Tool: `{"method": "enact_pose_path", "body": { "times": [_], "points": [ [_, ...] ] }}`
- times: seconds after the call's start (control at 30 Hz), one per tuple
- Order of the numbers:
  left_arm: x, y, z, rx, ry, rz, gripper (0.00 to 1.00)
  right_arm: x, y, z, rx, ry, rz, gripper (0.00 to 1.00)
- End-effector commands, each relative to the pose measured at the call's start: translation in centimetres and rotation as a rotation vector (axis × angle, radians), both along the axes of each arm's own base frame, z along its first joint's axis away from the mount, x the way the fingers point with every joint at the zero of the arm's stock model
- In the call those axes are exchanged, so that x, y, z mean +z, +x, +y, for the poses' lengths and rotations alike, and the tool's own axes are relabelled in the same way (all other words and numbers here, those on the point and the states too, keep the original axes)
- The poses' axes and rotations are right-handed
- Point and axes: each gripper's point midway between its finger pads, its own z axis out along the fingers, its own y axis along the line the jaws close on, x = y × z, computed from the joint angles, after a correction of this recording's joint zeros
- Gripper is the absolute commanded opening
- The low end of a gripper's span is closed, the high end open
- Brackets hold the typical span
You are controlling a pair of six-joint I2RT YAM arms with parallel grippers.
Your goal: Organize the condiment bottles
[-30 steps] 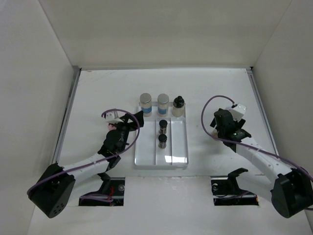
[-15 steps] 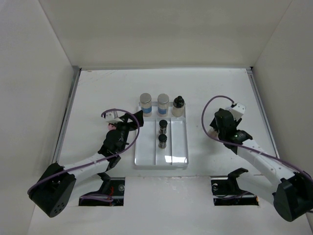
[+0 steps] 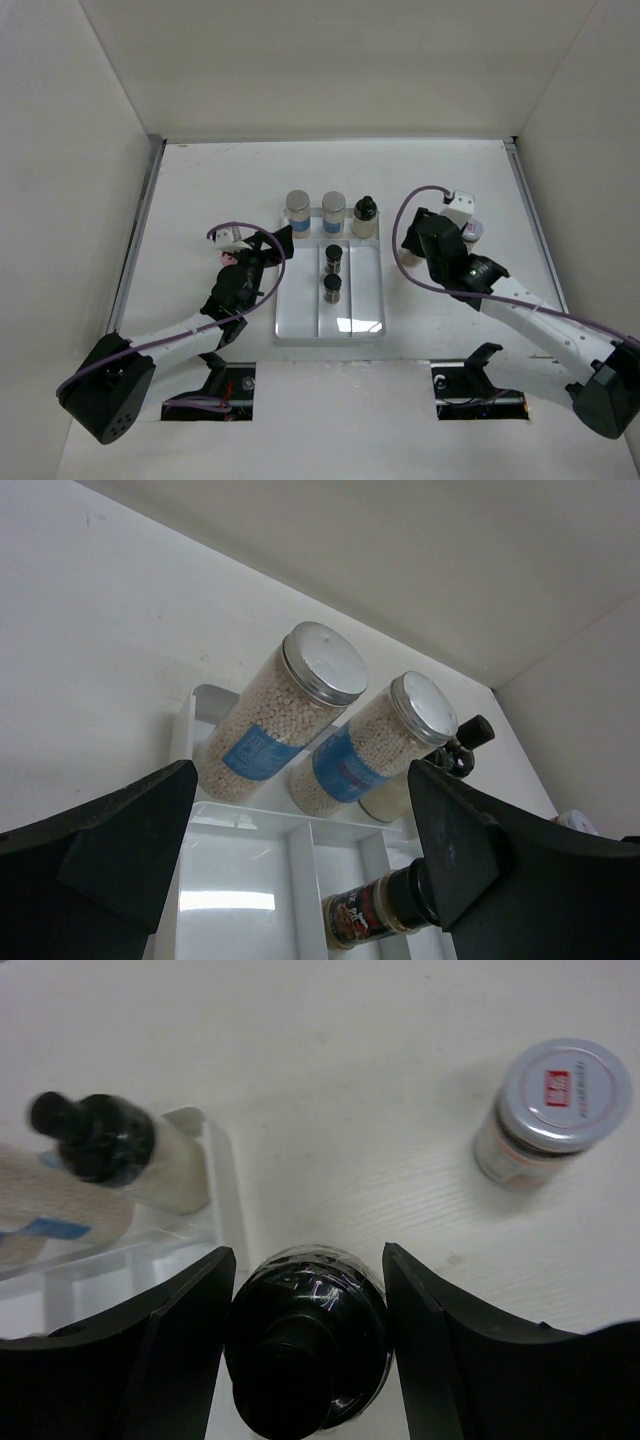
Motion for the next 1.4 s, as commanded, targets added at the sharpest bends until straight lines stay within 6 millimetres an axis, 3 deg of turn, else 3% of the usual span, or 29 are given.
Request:
{"method": "enact_pose_path", "body": {
  "times": [0.0, 0.1, 0.27, 0.43, 0.67, 0.77, 0.87, 0.97, 1.07, 1.23, 1.3, 1.37],
  "points": [
    [2.6, 0.0, -0.3, -0.011, -0.044, -0.071, 0.87, 5.7, 1.4, 3.9, 0.070, 0.081, -0.128, 0.56],
    [2.3, 0.2, -0.1, -0.002, -0.040, -0.066, 0.87, 6.0, 2.0, 7.3, 0.144, 0.108, -0.138, 0.56],
    [2.6, 0.1, 0.2, 0.004, -0.043, -0.074, 0.87, 4.4, 3.1, 12.4, 0.243, 0.129, -0.109, 0.56],
    [2.8, -0.1, 0.1, -0.004, -0.047, -0.079, 0.87, 1.9, 4.5, 14.4, 0.270, 0.121, -0.080, 0.56],
    [2.3, 0.1, 0.1, -0.004, -0.039, -0.068, 0.87, -1.9, 6.1, 14.7, 0.258, 0.072, -0.030, 0.56],
    [2.1, 0.4, 0.3, 0.005, -0.036, -0.062, 0.87, -3.3, 6.1, 14.1, 0.232, 0.047, -0.016, 0.58],
    [2.3, 0.1, 0.2, -0.002, -0.040, -0.068, 0.87, -3.9, 6.2, 13.7, 0.228, 0.006, -0.007, 0.70],
    [2.0, 0.3, 0.3, 0.005, -0.036, -0.062, 0.87, -2.8, 5.9, 13.5, 0.221, 0.013, -0.030, 0.83],
    [2.2, 0.2, 0.1, -0.002, -0.039, -0.064, 0.87, -0.4, 5.5, 12.7, 0.216, 0.008, -0.073, 0.93],
    [2.1, 0.3, 0.2, 0.001, -0.038, -0.063, 0.87, 3.4, 4.0, 9.4, 0.160, 0.011, -0.152, 0.98],
    [2.6, 0.0, -0.2, -0.013, -0.045, -0.071, 0.87, 3.6, 4.2, 6.2, 0.080, -0.011, -0.162, 0.98],
    [2.8, -0.2, -0.6, -0.022, -0.045, -0.076, 0.87, 2.4, 4.4, 2.4, -0.032, -0.047, -0.149, 0.99]
  ]
}}
